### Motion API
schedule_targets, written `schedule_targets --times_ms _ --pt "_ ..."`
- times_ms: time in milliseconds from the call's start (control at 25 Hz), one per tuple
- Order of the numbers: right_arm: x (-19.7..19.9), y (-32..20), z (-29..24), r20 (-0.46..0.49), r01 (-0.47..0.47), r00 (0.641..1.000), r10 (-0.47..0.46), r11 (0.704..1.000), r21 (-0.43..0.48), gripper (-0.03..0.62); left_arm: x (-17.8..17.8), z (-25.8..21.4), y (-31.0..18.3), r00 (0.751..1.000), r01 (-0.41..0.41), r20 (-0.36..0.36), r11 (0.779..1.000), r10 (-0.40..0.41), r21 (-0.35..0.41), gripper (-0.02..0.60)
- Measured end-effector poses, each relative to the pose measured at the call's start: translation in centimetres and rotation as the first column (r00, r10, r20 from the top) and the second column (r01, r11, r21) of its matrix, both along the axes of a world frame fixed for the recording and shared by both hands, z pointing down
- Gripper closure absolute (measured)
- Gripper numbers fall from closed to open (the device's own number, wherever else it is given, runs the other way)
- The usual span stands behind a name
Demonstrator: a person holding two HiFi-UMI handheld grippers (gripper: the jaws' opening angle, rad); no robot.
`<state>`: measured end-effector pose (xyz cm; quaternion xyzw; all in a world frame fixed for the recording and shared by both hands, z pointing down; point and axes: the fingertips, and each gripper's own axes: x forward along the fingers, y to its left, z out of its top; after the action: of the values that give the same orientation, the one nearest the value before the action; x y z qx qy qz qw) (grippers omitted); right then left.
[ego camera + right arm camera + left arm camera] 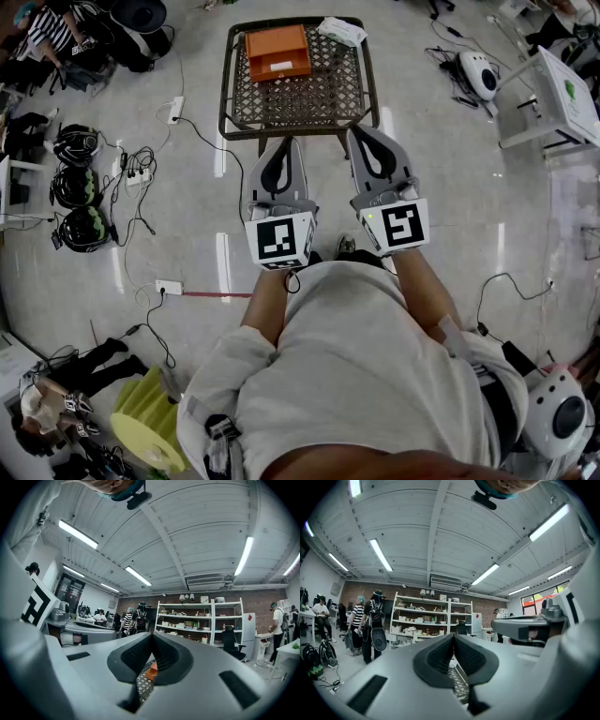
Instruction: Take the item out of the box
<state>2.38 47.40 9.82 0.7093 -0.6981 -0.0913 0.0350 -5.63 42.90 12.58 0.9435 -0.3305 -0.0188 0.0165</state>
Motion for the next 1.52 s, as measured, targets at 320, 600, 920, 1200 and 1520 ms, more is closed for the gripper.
schedule_targets --times_ms 320,600,920,1200,1520 --pt "-0.8 0.0 0.3 0.005 0.016 1.0 -0.016 1.0 0.02 0.589 -1.3 -0.1 -0.5 1.0 0.011 0.005 1.0 -0.011 0.017 0.571" --pt "-2.7 -0.9 1.1 0.004 0.012 1.0 -0.012 1.0 -0.002 0.589 -3.8 0.5 -1.6 1.0 0.017 0.017 1.0 -0.018 0.006 0.571" --pt "-5.9 -1.9 2.7 0.031 0.011 0.999 -0.01 0.999 -0.047 0.589 -7.1 2.5 -2.5 1.0 0.0 0.027 1.0 0.001 -0.028 0.571" --pt "-8.1 -3.0 4.1 0.031 0.008 1.0 -0.005 0.996 -0.083 0.589 -9.2 4.7 -3.5 0.999 -0.011 0.042 0.997 0.014 -0.071 0.571" --pt "-7.5 -4.3 4.5 0.031 0.006 1.0 -0.003 0.996 -0.09 0.589 -8.0 5.2 -4.7 0.998 -0.032 0.047 0.997 0.036 -0.077 0.571"
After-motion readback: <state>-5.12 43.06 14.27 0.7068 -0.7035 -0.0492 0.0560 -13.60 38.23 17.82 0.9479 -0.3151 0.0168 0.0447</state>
